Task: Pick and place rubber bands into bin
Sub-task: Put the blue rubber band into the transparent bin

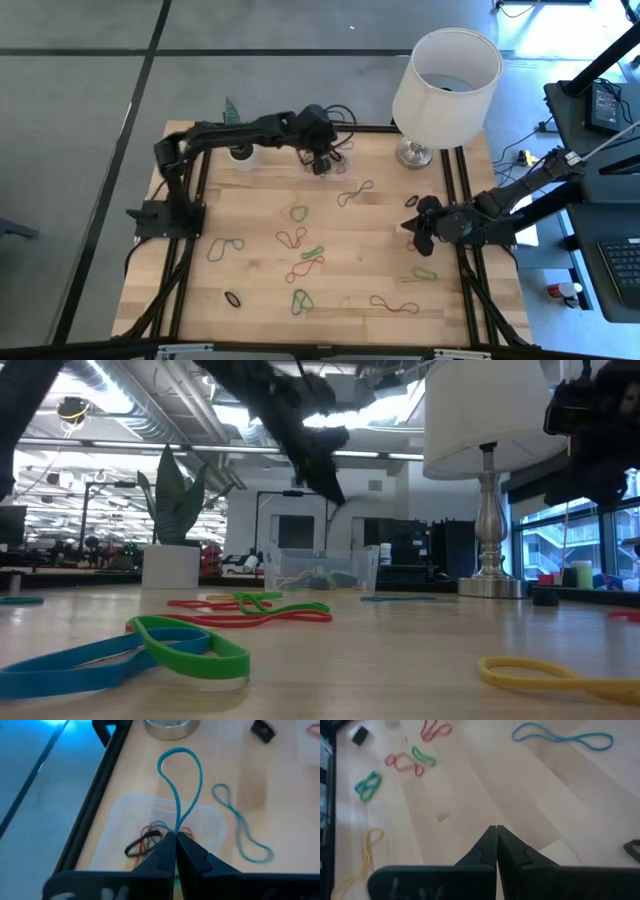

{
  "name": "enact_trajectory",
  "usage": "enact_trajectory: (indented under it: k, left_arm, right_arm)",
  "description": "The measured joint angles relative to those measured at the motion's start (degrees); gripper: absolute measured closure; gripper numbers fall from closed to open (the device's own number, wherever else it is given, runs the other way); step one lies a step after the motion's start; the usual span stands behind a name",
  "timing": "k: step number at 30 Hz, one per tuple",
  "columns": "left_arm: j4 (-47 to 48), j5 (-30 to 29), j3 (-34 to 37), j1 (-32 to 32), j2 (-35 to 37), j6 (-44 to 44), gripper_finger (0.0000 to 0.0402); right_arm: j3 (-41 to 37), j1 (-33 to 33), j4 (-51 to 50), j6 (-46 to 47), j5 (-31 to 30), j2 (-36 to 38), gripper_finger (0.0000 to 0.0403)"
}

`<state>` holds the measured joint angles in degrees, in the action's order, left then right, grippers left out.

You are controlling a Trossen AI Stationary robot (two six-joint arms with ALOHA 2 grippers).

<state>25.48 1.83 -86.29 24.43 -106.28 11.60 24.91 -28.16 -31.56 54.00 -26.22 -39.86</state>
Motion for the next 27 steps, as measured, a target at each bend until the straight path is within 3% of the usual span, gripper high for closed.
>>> enact_trajectory:
  k: [7, 15, 27]
  left_arm:
    - [-2.24, 0.90, 0.05, 1.70, -8.10, -1.92, 0.0400]
    - [-1.53, 0.89, 0.07, 0.70, -10.15, -0.73, 0.0395]
    - [1.57, 0.67, 0.03, 0.78, -9.69, -3.33, 0.0280]
  right_arm:
    - [0.00, 3.42, 1.86, 0.00, -0.48, -0.15, 0.0399]
    - [0.00, 6.84, 2.02, -0.09, -0.48, -0.26, 0.0399]
    - [0.00, 9.76, 1.76, -0.58, -0.47, -0.26, 0.0399]
